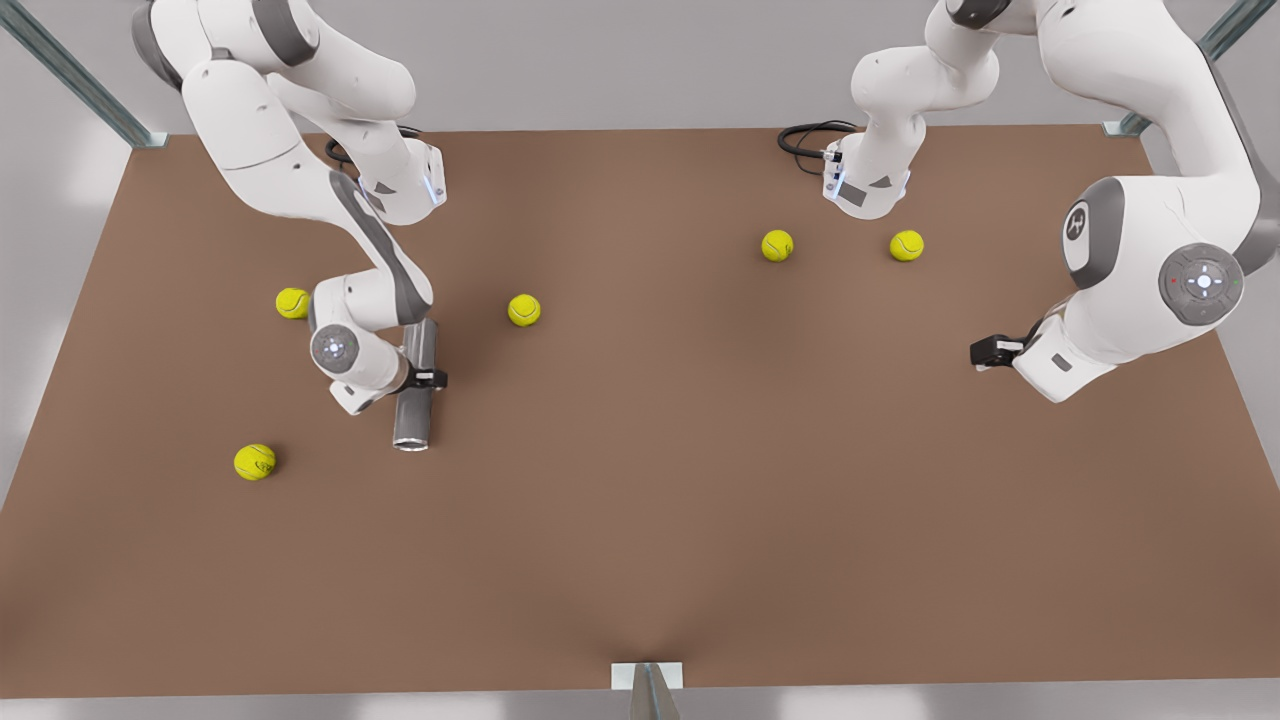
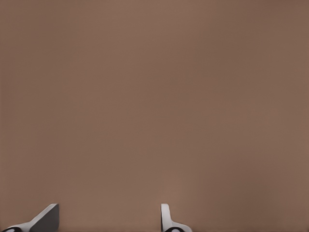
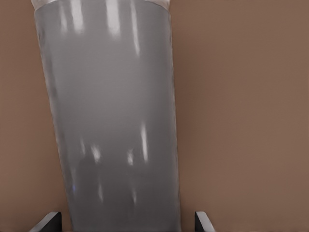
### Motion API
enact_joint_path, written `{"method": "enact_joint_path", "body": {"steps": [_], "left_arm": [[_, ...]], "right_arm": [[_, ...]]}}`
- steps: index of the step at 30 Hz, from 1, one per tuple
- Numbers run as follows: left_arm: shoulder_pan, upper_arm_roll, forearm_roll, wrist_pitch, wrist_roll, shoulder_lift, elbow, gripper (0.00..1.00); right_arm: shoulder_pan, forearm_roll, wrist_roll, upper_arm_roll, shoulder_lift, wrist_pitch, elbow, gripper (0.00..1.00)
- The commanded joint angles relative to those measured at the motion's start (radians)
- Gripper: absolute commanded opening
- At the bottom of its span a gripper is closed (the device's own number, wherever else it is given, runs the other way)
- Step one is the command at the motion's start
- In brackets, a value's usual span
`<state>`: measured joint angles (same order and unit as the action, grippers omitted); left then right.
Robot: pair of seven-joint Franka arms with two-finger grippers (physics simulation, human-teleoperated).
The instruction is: Put the tennis tube upright
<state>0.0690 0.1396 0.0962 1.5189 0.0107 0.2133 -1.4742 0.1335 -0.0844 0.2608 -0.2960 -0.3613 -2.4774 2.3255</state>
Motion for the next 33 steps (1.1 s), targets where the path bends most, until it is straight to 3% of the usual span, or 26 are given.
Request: {"method": "enact_joint_path", "body": {"steps": [1, 9, 11, 17, 33], "left_arm": [[0.0, 0.0, -0.001, -0.002, 0.0, 0.0, 0.0, 1.0], [0.0, 0.0, -0.001, -0.003, 0.0, 0.012, 0.0, 1.0], [0.0, 0.0, -0.001, -0.005, 0.0, 0.012, 0.0, 1.0], [0.002, 0.0, 0.0, -0.008, 0.0, 0.012, 0.0, 1.0], [0.0, 0.0, -0.001, -0.01, -0.002, 0.012, 0.0, 1.0]], "right_arm": [[0.0, -0.002, 0.0, 0.0, -0.002, 0.0, 0.0, 1.0], [0.002, -0.002, 0.008, 0.0, -0.038, -0.015, -0.005, 0.99], [0.002, -0.002, 0.009, 0.0, -0.039, -0.015, -0.006, 0.81], [0.002, -0.002, 0.009, 0.0, -0.039, -0.015, -0.009, 0.65], [0.0, -0.009, -0.005, -0.023, -0.007, 0.058, -0.081, 0.65]]}}
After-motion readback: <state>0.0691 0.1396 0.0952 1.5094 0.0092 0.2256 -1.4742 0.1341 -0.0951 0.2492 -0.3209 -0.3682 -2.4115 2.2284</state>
